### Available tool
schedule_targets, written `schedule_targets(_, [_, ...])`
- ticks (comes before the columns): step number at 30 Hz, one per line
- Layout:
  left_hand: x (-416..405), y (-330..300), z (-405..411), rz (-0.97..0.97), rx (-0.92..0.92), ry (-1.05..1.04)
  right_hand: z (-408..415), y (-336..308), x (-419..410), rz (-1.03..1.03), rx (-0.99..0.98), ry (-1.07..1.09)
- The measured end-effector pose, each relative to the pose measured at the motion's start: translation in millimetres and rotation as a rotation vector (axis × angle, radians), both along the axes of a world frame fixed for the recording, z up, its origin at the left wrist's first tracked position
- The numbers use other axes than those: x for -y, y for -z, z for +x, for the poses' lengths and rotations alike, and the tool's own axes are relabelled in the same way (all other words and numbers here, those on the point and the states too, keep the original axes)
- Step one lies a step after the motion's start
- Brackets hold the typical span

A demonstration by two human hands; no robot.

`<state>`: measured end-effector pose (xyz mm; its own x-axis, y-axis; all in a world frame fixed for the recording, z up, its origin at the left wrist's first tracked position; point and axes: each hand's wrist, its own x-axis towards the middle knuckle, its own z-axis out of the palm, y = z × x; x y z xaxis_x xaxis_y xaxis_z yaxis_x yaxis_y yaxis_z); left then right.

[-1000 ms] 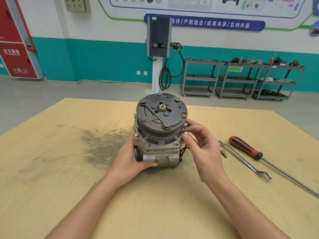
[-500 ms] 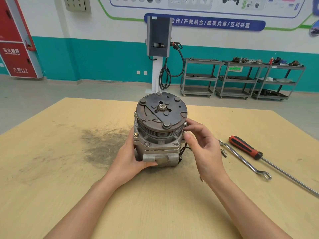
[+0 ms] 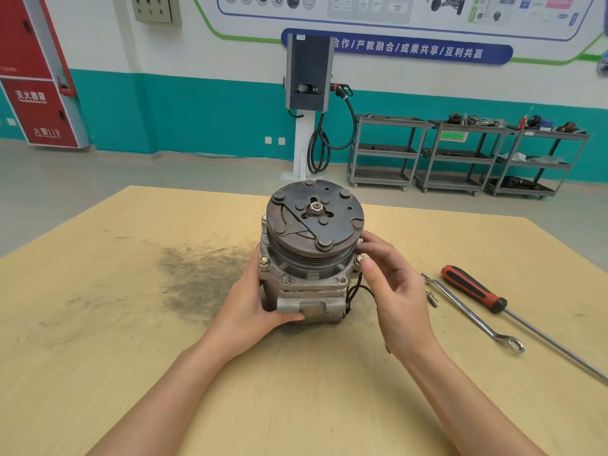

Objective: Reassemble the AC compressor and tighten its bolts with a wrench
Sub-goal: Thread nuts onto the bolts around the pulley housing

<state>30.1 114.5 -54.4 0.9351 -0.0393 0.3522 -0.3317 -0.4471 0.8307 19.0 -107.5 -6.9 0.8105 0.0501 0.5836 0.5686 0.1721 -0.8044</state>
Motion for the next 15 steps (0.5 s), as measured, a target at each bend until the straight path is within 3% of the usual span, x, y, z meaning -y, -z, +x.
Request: schedule_targets(15, [-2.4,2.4,2.0,0.009,0.01,-0.007,0.3,-2.1,-1.6,0.008,0.005,0.016])
